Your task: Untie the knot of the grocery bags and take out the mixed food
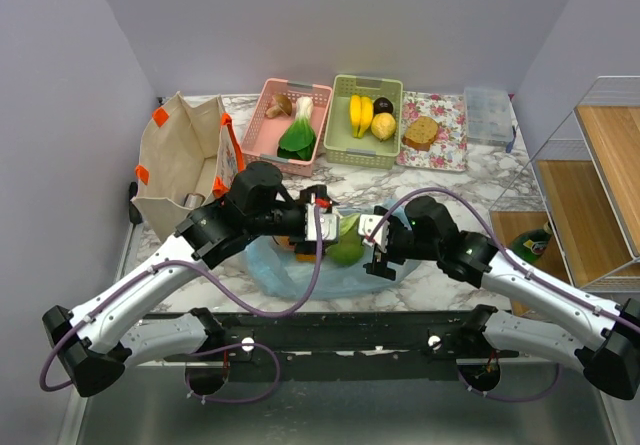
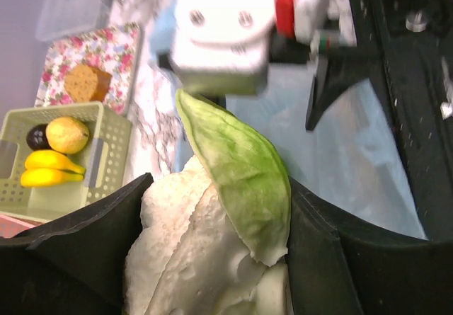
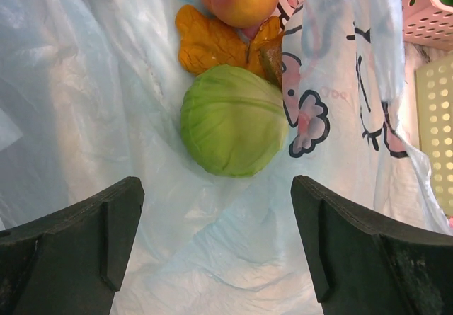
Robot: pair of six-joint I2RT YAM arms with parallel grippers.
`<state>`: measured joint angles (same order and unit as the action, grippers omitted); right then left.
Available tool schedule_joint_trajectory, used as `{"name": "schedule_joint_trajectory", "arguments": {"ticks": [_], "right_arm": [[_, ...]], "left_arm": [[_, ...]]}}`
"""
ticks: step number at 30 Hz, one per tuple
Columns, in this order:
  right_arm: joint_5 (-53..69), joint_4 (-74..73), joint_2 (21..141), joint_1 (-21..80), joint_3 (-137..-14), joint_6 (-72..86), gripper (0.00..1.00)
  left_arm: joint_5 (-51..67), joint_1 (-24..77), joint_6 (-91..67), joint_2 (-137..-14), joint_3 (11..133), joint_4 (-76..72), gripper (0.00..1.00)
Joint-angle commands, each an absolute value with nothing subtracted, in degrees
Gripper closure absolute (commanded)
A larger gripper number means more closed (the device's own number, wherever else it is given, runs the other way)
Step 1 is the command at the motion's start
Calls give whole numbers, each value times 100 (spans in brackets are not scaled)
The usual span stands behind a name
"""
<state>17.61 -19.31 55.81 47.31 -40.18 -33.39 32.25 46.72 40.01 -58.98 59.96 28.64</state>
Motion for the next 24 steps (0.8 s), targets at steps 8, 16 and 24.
{"name": "schedule_joint_trajectory", "arguments": {"ticks": [8,16,24], "right_arm": [[1782,-1532,5253,4764,-4077,-3106,6],[1585,-1299,5320,4764,-4562,-2961,5],[1511,-1392,5490,4768,-4960,-2821,4]], "left_arm": [[1771,4585,1112,-6527,8001,1655,100],[-335,3344,665,-8637,10233,2406,100],[-1861,2496,793,-10760,11257,2124,100]]}}
